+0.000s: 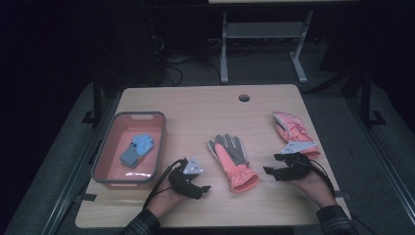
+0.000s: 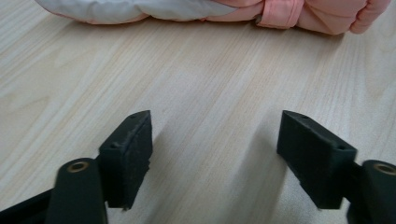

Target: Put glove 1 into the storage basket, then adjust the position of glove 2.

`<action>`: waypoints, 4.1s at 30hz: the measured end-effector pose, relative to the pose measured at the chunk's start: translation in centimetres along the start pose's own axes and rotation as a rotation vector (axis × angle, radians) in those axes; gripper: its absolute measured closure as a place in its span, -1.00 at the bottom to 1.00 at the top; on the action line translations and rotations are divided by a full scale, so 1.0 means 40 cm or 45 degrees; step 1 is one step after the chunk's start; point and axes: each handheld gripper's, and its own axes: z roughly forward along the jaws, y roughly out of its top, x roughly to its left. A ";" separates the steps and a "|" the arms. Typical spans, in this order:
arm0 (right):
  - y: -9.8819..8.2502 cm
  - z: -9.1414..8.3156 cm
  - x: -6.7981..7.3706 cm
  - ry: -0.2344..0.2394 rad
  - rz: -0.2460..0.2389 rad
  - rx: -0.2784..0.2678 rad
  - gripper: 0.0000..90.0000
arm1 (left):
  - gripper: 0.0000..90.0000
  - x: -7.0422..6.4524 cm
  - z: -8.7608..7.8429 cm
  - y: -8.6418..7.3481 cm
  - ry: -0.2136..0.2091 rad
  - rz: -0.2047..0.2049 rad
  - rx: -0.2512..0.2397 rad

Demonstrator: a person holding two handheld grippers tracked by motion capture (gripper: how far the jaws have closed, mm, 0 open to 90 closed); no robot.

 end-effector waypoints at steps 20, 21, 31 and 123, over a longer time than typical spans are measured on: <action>0.076 -0.043 -0.082 -0.053 0.134 -0.083 -0.08 | -0.70 0.007 0.007 -0.025 -0.022 -0.023 -0.087; 0.078 -0.046 -0.090 -0.060 0.139 -0.088 -0.08 | -0.70 0.007 0.007 -0.025 -0.022 -0.023 -0.087; 0.100 -0.047 -0.155 -0.140 0.183 -0.071 -0.11 | -0.70 0.007 0.006 -0.025 -0.023 -0.024 -0.084; 0.175 -0.101 -0.071 -0.098 0.147 -0.114 0.90 | -0.70 0.006 0.008 -0.025 -0.025 -0.023 -0.088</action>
